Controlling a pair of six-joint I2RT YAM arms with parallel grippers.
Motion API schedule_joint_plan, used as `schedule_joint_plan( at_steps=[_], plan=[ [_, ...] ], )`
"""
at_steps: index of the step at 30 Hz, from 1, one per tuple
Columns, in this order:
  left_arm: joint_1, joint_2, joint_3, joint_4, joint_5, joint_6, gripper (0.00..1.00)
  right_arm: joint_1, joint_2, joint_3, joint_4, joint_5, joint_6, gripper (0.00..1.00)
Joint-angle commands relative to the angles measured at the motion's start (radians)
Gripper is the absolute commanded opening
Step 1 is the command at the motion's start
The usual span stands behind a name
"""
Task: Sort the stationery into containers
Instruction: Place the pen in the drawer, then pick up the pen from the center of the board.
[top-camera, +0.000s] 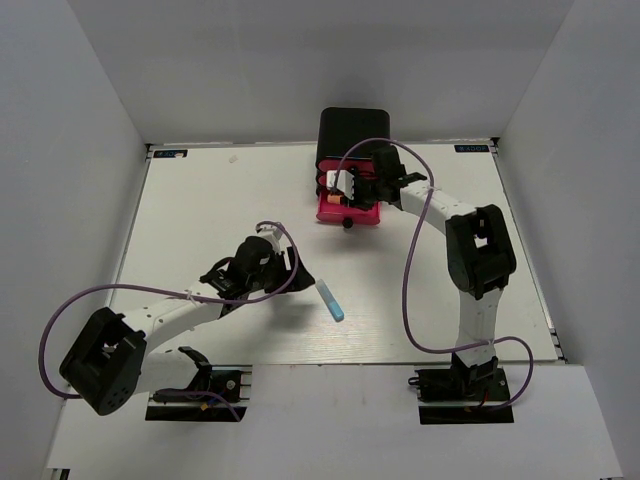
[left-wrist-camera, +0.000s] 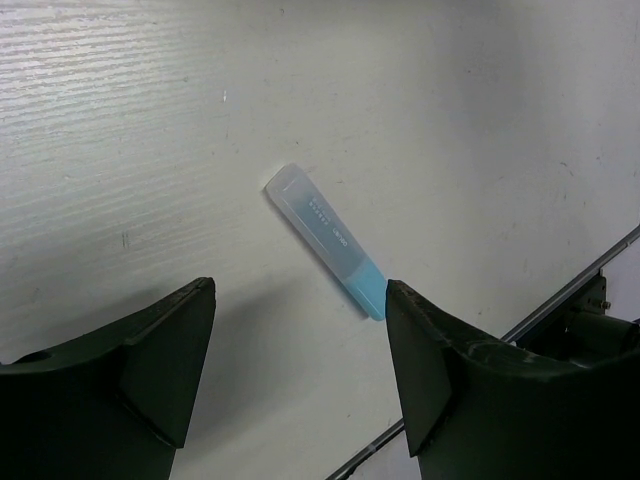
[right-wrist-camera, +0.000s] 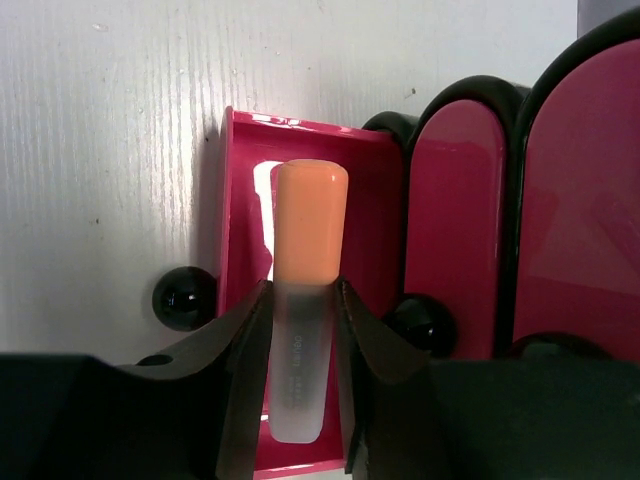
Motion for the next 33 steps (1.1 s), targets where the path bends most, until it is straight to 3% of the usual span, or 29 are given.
schedule_joint_plan(
  at_steps=[1,4,7,8,12,15,19,31,33],
  plan=[
    [-0.005,-0.014,0.030,-0.013,0.014,0.014,0.79,-0.006,-0.011,0.040,-0.015,-0.018,-0.018,0.35],
    [-0.005,0.015,0.051,-0.032,0.025,0.014,0.81,-0.012,-0.040,0.013,-0.014,-0.031,-0.003,0.47],
    [-0.005,0.047,0.105,-0.076,0.025,0.014,0.82,-0.020,-0.092,-0.015,-0.009,-0.040,0.028,0.49],
    [-0.005,0.073,0.132,-0.108,0.025,0.014,0.82,-0.024,-0.103,-0.036,-0.004,-0.046,0.044,0.54],
    [-0.014,0.136,0.207,-0.185,0.034,-0.004,0.82,-0.035,-0.175,-0.102,0.042,-0.032,0.127,0.56],
    [-0.034,0.197,0.259,-0.237,0.034,-0.056,0.82,-0.049,-0.276,-0.177,0.119,0.014,0.270,0.56],
    [-0.057,0.289,0.309,-0.306,0.025,-0.165,0.82,-0.066,-0.403,-0.315,0.288,0.115,0.535,0.69],
    [-0.166,0.602,0.603,-0.585,-0.067,-0.357,0.81,-0.113,-0.588,-0.529,0.325,0.042,0.739,0.71],
    [-0.178,0.654,0.689,-0.663,-0.101,-0.381,0.76,-0.119,-0.611,-0.538,0.327,0.040,0.749,0.71]
  ],
)
